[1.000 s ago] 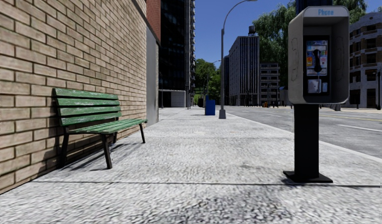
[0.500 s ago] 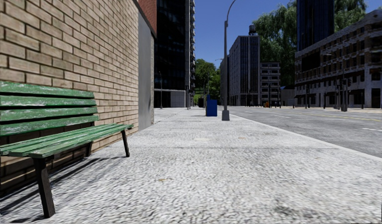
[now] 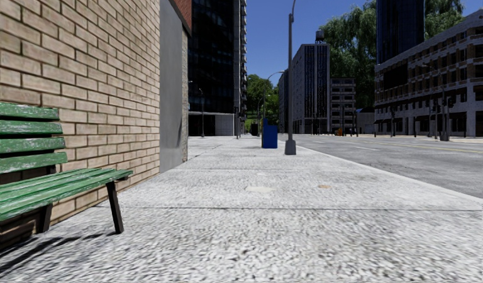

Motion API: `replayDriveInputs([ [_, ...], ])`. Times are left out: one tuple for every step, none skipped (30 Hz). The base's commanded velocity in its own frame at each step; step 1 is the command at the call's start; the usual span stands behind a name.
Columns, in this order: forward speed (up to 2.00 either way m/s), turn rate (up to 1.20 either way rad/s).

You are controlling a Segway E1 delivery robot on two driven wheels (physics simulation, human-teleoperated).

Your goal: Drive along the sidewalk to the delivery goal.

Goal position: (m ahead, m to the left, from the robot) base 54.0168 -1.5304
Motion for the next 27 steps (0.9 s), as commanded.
replayDriveInputs([
  [2.00, 0.00],
  [2.00, 0.00],
  [2.00, 0.00],
  [2.00, 0.00],
  [2.00, 0.00],
  [2.00, 0.00],
  [2.00, 0.00],
  [2.00, 0.00],
  [2.00, 0.00],
  [2.00, 0.00],
  [2.00, 0.00],
  [2.00, 0.00],
  [2.00, 0.00],
  [2.00, 0.00],
  [2.00, 0.00],
  [2.00, 0.00],
  [2.00, 0.00],
  [2.00, 0.00],
  [2.00, 0.00],
  [2.00, 0.00],
  [2.00, 0.00],
  [2.00, 0.00],
  [2.00, 0.00],
  [2.00, 0.00],
  [2.00, 0.00],
  [2.00, 0.00],
  [2.00, 0.00],
])
